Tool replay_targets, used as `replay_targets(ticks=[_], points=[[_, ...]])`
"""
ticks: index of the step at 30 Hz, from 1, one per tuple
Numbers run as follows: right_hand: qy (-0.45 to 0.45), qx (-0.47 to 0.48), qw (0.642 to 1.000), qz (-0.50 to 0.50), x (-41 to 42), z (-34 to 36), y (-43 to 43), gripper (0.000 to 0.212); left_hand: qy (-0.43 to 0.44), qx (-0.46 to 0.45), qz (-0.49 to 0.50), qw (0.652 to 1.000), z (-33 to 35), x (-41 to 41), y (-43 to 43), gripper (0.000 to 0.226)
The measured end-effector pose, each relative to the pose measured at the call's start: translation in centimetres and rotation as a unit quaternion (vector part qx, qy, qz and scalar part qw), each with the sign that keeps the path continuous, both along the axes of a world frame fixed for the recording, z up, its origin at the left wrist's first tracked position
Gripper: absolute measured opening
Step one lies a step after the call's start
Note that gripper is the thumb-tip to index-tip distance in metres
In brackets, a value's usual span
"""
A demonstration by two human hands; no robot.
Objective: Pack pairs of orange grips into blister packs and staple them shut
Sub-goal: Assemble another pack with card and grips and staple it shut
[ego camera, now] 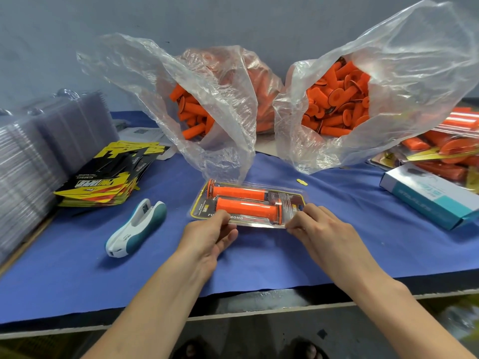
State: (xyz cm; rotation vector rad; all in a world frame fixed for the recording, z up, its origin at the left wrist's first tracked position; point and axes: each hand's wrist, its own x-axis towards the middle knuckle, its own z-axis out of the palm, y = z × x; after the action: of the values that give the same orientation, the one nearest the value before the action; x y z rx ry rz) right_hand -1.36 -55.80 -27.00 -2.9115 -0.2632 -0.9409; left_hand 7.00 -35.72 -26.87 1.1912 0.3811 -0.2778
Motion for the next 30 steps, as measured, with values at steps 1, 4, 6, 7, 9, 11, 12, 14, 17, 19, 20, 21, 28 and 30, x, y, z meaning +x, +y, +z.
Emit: replay_targets(ticks=[1, 4, 6, 7, 9, 11, 12, 14, 17, 19, 20, 21, 28, 30], points=[[-0.001, -0.004, 1.000, -0.002, 0.0, 0.0, 0.0, 0.016, 0.001, -0.004, 0.004, 1.000, 0.0, 0.1, 0.3, 0.012], [-0.012, -0.008, 1.000, -0.009, 0.3, -0.1, -0.2, 0.017, -0.008, -0.009, 0.011, 1.000, 0.0, 0.4, 0.8, 0.010], [-0.022, -0.019, 0.999, -0.015, 0.5, -0.4, -0.3, 0.018, -0.015, 0.000, 0.008, 1.000, 0.0, 0.5, 0.8, 0.009], [-0.025, -0.031, 0.999, -0.013, 0.6, -0.5, -0.2, 0.018, -0.015, 0.005, 0.005, 1.000, 0.0, 0.5, 0.9, 0.009], [-0.033, -0.047, 0.998, 0.004, 0.8, -0.9, 0.0, 0.015, -0.012, 0.014, 0.002, 1.000, 0.1, 0.7, 0.9, 0.012], [-0.052, -0.037, 0.998, 0.024, 1.2, -1.2, 0.8, 0.015, -0.010, 0.020, -0.001, 1.000, 0.3, 1.0, 1.1, 0.014], [-0.061, -0.032, 0.997, 0.033, 1.4, -1.2, 1.3, 0.020, -0.007, 0.020, -0.003, 1.000, 0.3, 1.1, 1.2, 0.015], [-0.073, -0.038, 0.995, 0.053, 2.1, -1.1, 2.4, 0.024, 0.000, 0.021, -0.018, 1.000, 0.4, 1.1, 1.3, 0.016], [-0.082, -0.031, 0.993, 0.076, 3.2, -0.8, 3.4, 0.013, 0.001, 0.025, -0.048, 0.999, 0.6, 1.0, 1.5, 0.015], [-0.098, -0.027, 0.992, 0.079, 3.8, -0.7, 3.7, 0.003, 0.000, 0.031, -0.056, 0.998, 0.6, 0.9, 1.8, 0.014], [-0.104, -0.033, 0.991, 0.075, 4.0, -0.7, 3.9, 0.004, 0.001, 0.033, -0.059, 0.998, 0.7, 1.0, 2.0, 0.014], [-0.108, -0.047, 0.991, 0.071, 4.2, -0.8, 4.1, 0.008, 0.004, 0.035, -0.067, 0.997, 0.8, 1.0, 2.2, 0.013], [-0.108, -0.066, 0.990, 0.066, 4.5, -1.5, 4.6, 0.024, -0.189, 0.460, -0.057, 0.866, 1.7, 0.0, 6.1, 0.058], [-0.103, -0.061, 0.991, 0.064, 4.4, -1.7, 4.5, 0.026, -0.258, 0.604, 0.069, 0.751, 1.8, 0.0, 8.3, 0.049]])
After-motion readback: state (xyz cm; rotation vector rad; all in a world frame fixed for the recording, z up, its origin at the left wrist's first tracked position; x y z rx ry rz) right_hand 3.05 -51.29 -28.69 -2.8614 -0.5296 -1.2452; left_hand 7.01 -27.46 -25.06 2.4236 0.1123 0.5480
